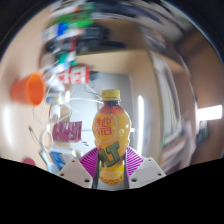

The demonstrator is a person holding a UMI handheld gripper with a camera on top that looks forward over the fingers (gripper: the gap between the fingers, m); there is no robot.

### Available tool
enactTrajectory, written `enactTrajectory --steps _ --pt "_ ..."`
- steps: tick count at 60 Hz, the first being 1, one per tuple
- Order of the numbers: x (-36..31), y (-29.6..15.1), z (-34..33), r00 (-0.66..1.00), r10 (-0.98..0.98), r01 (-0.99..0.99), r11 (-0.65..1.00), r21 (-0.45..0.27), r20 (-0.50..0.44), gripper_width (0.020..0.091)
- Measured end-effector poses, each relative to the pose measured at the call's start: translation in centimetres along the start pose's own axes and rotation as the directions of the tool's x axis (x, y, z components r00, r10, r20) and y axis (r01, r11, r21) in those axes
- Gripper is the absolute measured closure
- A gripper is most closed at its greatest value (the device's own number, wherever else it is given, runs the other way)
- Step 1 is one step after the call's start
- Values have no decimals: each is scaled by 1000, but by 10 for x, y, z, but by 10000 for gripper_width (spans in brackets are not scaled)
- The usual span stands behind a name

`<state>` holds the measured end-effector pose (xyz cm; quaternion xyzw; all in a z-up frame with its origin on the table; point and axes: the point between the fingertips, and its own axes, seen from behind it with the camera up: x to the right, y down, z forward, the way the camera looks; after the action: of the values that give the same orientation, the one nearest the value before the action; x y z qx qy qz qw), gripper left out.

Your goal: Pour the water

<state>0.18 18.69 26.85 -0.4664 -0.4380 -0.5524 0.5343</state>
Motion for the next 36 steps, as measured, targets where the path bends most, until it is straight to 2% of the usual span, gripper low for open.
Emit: enactTrajectory --steps 3,7,12,14,15,18,22,24,29,36 --pt "-9 16 -3 947 321 -319 947 -40 35 750" --pt "-30 45 -12 709 705 -700 707 -101 19 745" --pt "-59 66 -23 327 944 -921 327 -212 37 745" --pt "-78 68 -27 187 982 -949 191 -252 39 745" --pt "-96 65 -30 117 993 -962 120 -245 28 743" --pt "-109 75 -35 34 999 -950 44 -309 38 743" --pt "-130 87 -39 51 998 -938 64 -342 45 743" --pt "-152 79 -45 50 998 -947 60 -316 40 744" --pt "-161 74 -46 22 996 -940 52 -338 90 742" --pt "-183 67 -49 -7 995 -935 29 -353 101 730"
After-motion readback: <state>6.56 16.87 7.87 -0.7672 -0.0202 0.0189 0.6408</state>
